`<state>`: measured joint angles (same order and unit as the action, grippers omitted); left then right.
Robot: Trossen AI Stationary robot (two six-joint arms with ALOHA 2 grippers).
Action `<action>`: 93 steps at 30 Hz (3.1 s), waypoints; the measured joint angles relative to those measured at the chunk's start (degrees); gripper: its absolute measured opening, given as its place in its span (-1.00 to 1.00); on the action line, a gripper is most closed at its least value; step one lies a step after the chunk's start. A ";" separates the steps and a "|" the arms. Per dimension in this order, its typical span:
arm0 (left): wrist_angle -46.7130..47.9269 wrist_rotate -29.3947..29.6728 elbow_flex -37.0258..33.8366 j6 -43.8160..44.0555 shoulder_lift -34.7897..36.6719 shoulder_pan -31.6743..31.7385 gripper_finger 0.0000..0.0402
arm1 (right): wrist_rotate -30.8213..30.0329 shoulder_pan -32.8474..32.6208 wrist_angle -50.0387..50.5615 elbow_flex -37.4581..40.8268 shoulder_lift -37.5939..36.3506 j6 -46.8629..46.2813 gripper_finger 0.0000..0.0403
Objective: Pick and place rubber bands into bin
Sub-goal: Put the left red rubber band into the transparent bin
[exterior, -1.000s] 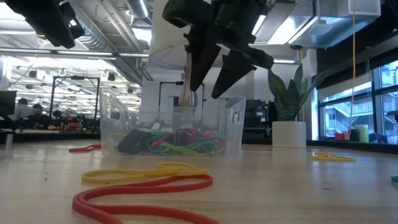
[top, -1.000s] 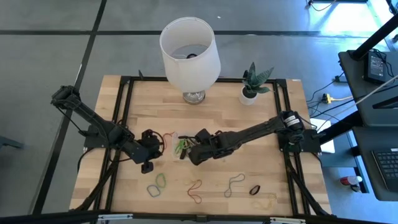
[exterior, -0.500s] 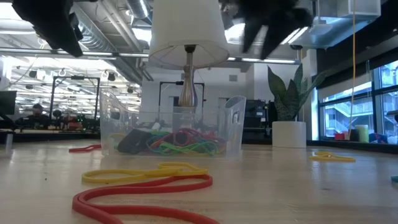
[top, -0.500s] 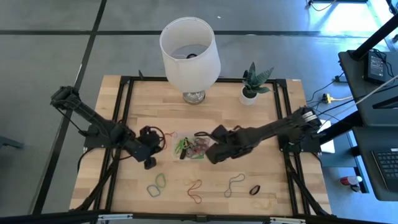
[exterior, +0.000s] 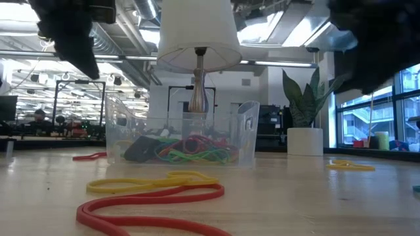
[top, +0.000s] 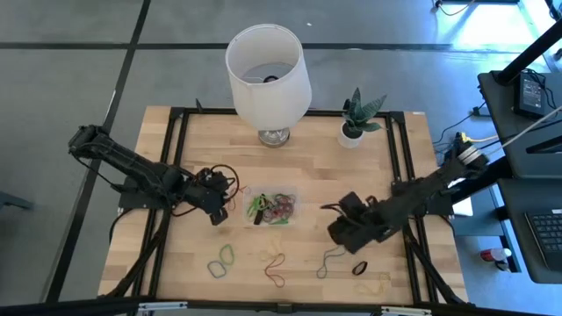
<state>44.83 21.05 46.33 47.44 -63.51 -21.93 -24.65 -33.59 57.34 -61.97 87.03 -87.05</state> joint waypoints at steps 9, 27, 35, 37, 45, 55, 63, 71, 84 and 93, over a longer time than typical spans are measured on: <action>0.37 4.98 0.02 -2.95 -4.53 5.26 -0.19 | -0.10 -2.72 -15.98 17.16 -11.61 -0.59 -0.24; -2.62 -3.15 -3.50 12.03 -25.24 14.43 -0.30 | -0.25 -2.72 -13.78 19.36 -13.90 15.51 -0.24; -9.78 -6.59 -7.69 17.45 -24.68 16.82 -0.37 | -0.19 -2.72 -10.43 19.40 -13.86 16.70 -0.24; -9.01 -6.76 -7.20 18.10 -24.15 16.82 -0.49 | -0.12 -2.72 -10.35 19.40 -13.86 16.80 -0.24; -5.64 -9.15 -5.02 20.85 -23.12 16.72 -0.99 | -0.13 -2.72 -8.51 19.40 -13.86 18.39 -0.24; -0.52 -4.95 -0.67 20.93 -21.03 14.50 -0.99 | -0.15 -2.69 -8.46 19.40 -13.86 19.87 -0.24; -1.48 -4.25 -2.12 13.62 -21.51 13.10 -0.60 | -0.19 -2.70 -8.56 19.40 -13.86 19.87 -0.24; -9.75 -4.88 -5.46 8.96 -21.51 12.19 -0.30 | -0.21 -2.68 -8.94 19.40 -13.86 19.87 -0.24; -17.41 -7.49 -11.66 5.83 -21.11 10.87 -0.88 | -0.21 -2.68 -10.47 19.38 -13.86 19.70 -0.24; -5.61 -7.48 -2.19 8.94 -21.25 8.34 -0.99 | -0.21 -2.68 -10.78 19.40 -13.86 19.65 -0.24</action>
<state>39.22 13.57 44.14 56.38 -84.75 -13.59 -24.86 -36.27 46.56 -42.57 73.17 -67.40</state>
